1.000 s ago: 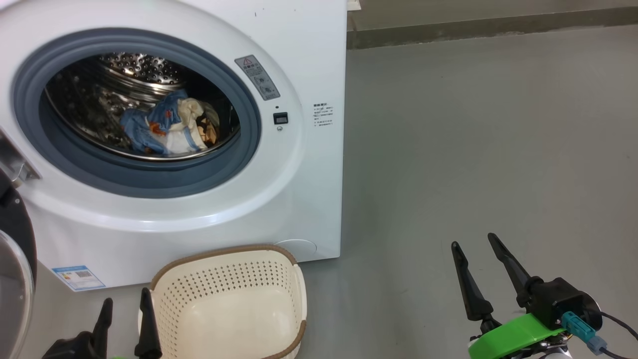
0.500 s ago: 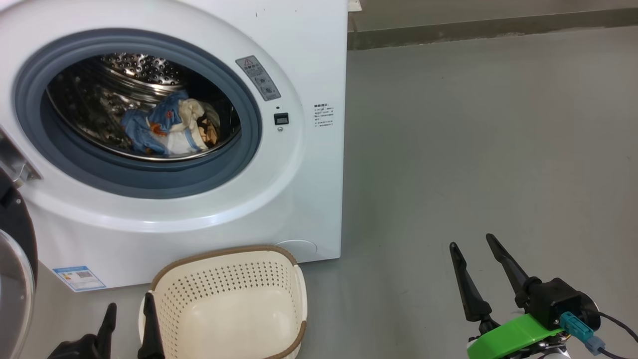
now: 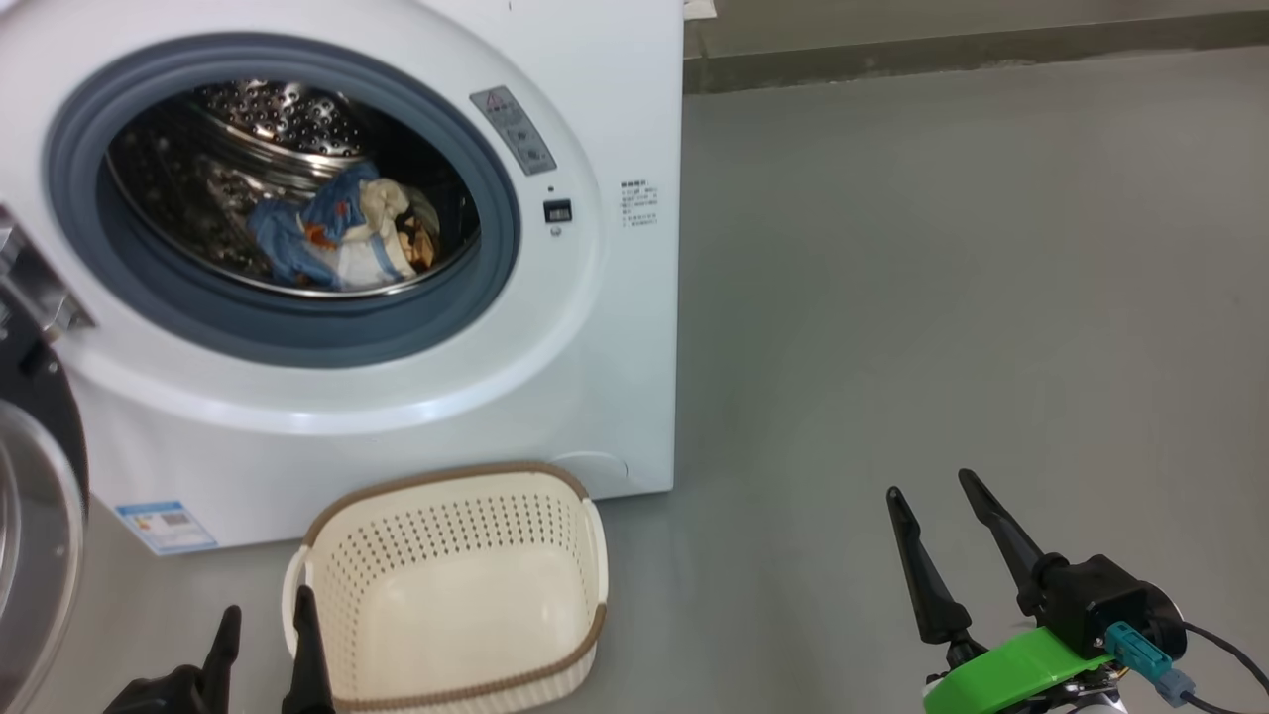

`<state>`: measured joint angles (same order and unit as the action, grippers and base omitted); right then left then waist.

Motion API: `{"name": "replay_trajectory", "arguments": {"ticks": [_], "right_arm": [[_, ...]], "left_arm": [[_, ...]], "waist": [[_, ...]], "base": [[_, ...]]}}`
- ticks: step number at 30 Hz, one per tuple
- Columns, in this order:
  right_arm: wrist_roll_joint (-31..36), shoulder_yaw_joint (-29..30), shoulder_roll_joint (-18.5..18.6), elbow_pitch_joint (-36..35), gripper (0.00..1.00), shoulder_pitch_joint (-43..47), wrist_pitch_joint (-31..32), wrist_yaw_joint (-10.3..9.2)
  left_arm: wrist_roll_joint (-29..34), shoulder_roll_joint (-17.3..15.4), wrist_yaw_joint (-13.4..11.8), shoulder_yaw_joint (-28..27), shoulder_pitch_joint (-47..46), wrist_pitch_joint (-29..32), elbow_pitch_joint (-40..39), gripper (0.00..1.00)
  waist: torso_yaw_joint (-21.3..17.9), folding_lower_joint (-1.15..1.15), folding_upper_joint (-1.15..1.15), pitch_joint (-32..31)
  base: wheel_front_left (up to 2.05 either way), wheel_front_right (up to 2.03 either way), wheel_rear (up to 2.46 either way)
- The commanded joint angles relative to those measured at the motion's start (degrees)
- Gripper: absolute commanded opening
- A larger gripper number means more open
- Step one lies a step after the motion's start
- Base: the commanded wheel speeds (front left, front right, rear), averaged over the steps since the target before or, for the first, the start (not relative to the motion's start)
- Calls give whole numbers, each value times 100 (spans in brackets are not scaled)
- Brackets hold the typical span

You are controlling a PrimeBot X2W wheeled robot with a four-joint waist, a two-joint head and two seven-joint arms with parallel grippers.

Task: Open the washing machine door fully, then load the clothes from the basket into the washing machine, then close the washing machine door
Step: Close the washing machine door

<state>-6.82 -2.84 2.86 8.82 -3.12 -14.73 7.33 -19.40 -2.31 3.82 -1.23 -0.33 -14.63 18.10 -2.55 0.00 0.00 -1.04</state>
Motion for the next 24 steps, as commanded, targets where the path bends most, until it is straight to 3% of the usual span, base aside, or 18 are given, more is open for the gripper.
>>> {"name": "replay_trajectory", "arguments": {"ticks": [1, 12, 24], "right_arm": [[7, -152, 1, -123, 100, -70, -27, 16], [1, -193, 1, -116, 100, -72, -27, 16], [-9, -169, 1, -109, 100, -80, -27, 16]], "left_arm": [[6, -57, 15, -166, -248, -37, -101, 100], [71, -57, 27, -146, -222, -37, -150, 100], [76, -57, -3, -158, -229, -37, -168, 100]], "waist": [[1, 0, 0, -4], [8, 0, 0, -3], [25, 0, 0, 25]], "base": [[-203, 203, 0], [-140, 140, 0], [-17, 17, 0]]}}
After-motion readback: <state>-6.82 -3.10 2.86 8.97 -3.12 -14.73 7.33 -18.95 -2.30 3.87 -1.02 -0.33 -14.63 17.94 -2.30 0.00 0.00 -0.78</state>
